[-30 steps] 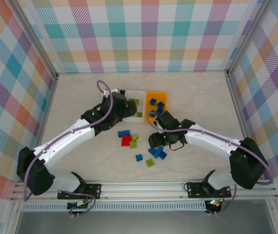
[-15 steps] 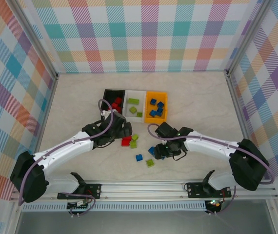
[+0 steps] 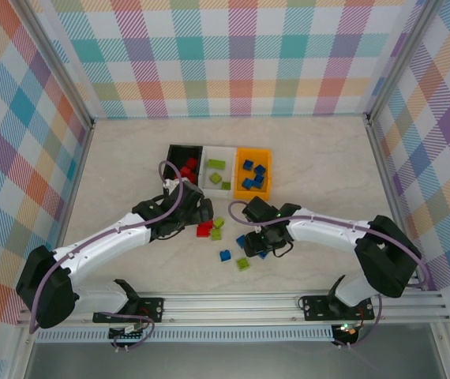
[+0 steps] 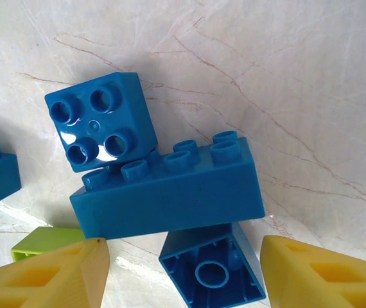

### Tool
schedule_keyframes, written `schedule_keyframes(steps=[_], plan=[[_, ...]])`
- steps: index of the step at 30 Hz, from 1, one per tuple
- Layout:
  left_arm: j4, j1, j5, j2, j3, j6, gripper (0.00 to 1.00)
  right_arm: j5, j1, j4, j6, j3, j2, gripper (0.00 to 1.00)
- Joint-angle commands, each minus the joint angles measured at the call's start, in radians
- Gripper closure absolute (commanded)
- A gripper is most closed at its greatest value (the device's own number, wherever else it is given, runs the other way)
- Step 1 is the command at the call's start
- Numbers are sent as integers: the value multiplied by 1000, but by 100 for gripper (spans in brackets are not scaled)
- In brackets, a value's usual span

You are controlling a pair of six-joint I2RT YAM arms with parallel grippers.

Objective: Sort the legos into containers by color

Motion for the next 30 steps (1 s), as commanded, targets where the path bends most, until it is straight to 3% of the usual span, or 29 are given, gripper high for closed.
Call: schedule_keyframes(steps=[1, 8, 15, 24, 30], plan=[[-26, -9, -25, -24, 21, -6, 0, 76, 7, -54, -25, 5, -80, 35], [-26, -9, -28, -19, 36, -4, 0, 62, 7, -120, -28, 16, -131, 34], [-36, -8, -43, -39, 22, -3, 0, 17, 15, -67, -15, -58, -63, 34], [-48, -7, -51, -44, 22, -2, 0, 59, 17, 32, -38, -39, 55, 34], [-60, -4, -57, -49, 19, -2, 0, 68, 17, 61, -59, -31, 98, 41]])
